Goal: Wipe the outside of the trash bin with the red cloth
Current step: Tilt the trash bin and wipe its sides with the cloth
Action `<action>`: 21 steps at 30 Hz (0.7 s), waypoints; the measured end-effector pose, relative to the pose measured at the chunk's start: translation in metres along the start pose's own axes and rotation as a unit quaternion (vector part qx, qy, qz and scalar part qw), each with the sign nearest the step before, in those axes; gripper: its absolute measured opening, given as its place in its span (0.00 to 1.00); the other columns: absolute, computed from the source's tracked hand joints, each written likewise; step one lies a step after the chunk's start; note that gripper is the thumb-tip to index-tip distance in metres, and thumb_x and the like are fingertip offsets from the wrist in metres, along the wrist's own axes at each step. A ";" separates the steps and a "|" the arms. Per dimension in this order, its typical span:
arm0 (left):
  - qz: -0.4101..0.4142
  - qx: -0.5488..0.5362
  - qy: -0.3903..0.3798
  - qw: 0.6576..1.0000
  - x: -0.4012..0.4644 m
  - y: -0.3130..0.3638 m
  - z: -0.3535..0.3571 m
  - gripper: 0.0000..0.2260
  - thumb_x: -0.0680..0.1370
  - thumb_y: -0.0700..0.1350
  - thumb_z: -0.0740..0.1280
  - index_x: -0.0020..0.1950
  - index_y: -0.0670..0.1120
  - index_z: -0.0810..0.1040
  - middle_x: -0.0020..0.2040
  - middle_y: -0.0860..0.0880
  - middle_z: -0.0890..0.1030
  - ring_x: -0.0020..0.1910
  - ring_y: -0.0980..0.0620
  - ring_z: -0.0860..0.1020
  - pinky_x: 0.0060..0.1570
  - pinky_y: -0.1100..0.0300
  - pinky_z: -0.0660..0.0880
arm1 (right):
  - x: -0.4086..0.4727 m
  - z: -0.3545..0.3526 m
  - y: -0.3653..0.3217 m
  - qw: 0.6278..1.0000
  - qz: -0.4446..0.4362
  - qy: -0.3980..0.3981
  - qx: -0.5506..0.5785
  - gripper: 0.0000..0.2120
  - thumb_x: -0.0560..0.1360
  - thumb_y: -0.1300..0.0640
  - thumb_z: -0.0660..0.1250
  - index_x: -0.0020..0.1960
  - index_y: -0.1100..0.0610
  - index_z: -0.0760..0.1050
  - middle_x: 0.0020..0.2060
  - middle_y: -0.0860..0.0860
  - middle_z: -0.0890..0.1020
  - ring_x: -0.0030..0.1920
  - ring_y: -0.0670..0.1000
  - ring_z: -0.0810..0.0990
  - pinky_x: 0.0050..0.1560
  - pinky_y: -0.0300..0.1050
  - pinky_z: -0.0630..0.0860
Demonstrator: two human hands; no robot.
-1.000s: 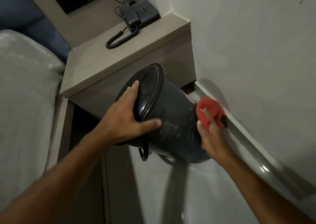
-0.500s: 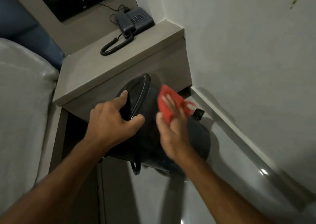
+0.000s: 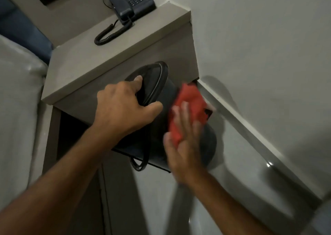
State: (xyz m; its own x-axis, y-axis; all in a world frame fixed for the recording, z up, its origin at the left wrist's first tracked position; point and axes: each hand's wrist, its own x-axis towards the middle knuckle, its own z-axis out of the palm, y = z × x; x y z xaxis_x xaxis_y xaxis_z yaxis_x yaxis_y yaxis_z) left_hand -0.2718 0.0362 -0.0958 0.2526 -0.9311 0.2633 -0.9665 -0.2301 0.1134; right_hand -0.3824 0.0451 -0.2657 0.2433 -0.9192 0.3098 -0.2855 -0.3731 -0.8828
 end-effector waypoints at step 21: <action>0.029 -0.005 -0.280 0.960 -0.020 -0.042 -0.011 0.67 0.55 0.59 0.80 0.73 0.65 0.28 0.81 0.52 0.45 0.73 0.41 0.65 0.67 0.40 0.70 | -0.048 0.014 0.039 0.997 0.043 0.000 -0.066 0.34 0.80 0.45 0.53 0.81 0.46 0.40 0.82 0.50 0.44 0.81 0.53 0.46 0.79 0.48 0.38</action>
State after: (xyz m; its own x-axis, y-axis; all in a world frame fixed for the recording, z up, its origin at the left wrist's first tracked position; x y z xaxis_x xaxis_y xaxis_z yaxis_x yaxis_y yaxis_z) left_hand -0.2358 0.0677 -0.0955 0.1323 -0.9491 -0.2858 -0.9768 -0.1738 0.1249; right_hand -0.3926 0.0765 -0.3204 0.2137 -0.9481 0.2353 -0.4247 -0.3071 -0.8517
